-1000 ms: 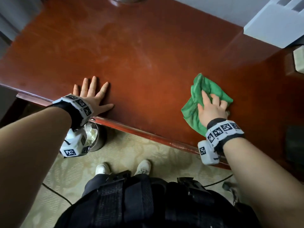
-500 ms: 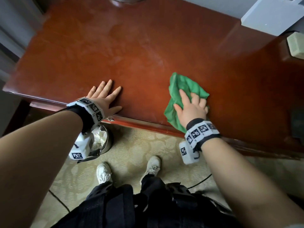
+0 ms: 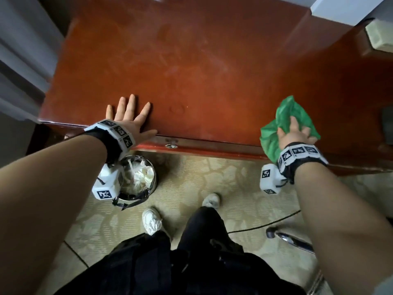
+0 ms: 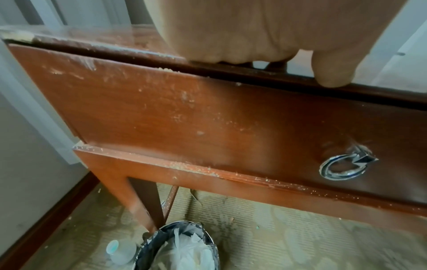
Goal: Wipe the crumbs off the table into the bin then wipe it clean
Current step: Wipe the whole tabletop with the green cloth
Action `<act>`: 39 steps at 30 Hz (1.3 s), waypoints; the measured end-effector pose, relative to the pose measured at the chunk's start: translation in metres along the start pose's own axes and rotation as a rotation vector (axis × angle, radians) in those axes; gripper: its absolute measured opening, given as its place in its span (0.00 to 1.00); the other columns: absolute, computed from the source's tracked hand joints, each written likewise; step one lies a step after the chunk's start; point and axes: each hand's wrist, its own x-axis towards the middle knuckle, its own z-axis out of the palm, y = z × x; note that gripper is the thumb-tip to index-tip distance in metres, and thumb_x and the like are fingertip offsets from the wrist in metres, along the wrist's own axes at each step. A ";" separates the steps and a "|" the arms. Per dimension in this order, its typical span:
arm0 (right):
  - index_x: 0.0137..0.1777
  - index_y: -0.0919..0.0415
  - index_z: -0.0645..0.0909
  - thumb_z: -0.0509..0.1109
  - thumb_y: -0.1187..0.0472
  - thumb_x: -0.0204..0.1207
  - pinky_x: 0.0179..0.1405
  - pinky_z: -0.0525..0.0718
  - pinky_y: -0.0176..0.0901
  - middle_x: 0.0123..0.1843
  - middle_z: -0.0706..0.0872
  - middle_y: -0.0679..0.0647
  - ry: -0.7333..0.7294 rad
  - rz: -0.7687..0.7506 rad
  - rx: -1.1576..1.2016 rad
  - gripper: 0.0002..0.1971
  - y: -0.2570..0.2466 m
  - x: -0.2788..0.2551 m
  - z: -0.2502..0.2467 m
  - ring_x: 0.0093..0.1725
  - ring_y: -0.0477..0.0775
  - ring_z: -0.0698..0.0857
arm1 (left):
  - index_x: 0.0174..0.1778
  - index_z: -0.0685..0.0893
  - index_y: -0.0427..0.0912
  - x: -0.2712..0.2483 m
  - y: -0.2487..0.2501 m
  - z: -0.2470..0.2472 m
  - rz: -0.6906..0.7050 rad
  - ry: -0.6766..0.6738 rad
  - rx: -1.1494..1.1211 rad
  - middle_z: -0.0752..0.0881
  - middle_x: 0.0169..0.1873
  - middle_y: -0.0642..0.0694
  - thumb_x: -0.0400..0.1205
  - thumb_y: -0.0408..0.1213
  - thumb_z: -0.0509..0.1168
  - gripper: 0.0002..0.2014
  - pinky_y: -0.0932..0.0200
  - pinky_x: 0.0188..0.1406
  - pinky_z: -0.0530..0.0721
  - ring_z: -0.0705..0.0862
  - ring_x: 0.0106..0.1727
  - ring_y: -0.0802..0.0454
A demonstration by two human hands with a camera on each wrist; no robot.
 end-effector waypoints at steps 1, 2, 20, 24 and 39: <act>0.81 0.39 0.48 0.52 0.42 0.83 0.75 0.58 0.65 0.83 0.51 0.57 -0.009 0.036 0.003 0.28 -0.006 -0.004 0.002 0.78 0.68 0.55 | 0.79 0.33 0.64 -0.001 -0.003 0.001 0.020 0.000 -0.002 0.28 0.79 0.48 0.81 0.65 0.48 0.37 0.43 0.78 0.33 0.30 0.81 0.47; 0.81 0.39 0.48 0.52 0.42 0.82 0.75 0.58 0.66 0.82 0.52 0.57 -0.002 0.030 0.002 0.28 -0.016 -0.011 0.006 0.77 0.68 0.56 | 0.79 0.34 0.64 -0.002 -0.006 0.002 0.040 0.002 -0.001 0.28 0.79 0.48 0.81 0.64 0.48 0.36 0.44 0.78 0.33 0.30 0.81 0.47; 0.80 0.41 0.57 0.57 0.52 0.83 0.75 0.61 0.60 0.79 0.59 0.59 0.028 -0.266 -0.079 0.26 -0.168 0.054 -0.046 0.75 0.68 0.60 | 0.77 0.29 0.63 0.067 -0.051 -0.061 -0.190 -0.056 -0.046 0.26 0.78 0.46 0.69 0.76 0.52 0.50 0.37 0.78 0.38 0.31 0.80 0.39; 0.79 0.40 0.58 0.57 0.53 0.83 0.70 0.66 0.60 0.78 0.59 0.59 0.028 -0.529 -0.200 0.25 -0.199 0.025 -0.019 0.74 0.67 0.60 | 0.76 0.27 0.64 0.071 -0.050 -0.067 -0.201 -0.128 -0.060 0.24 0.77 0.46 0.69 0.76 0.54 0.51 0.36 0.78 0.37 0.29 0.80 0.39; 0.80 0.41 0.57 0.57 0.49 0.82 0.73 0.64 0.56 0.79 0.61 0.56 -0.007 -0.571 -0.207 0.26 -0.213 0.066 -0.050 0.74 0.66 0.61 | 0.75 0.23 0.63 0.071 -0.054 -0.069 -0.169 -0.160 -0.028 0.22 0.76 0.45 0.63 0.71 0.68 0.62 0.34 0.77 0.37 0.27 0.78 0.37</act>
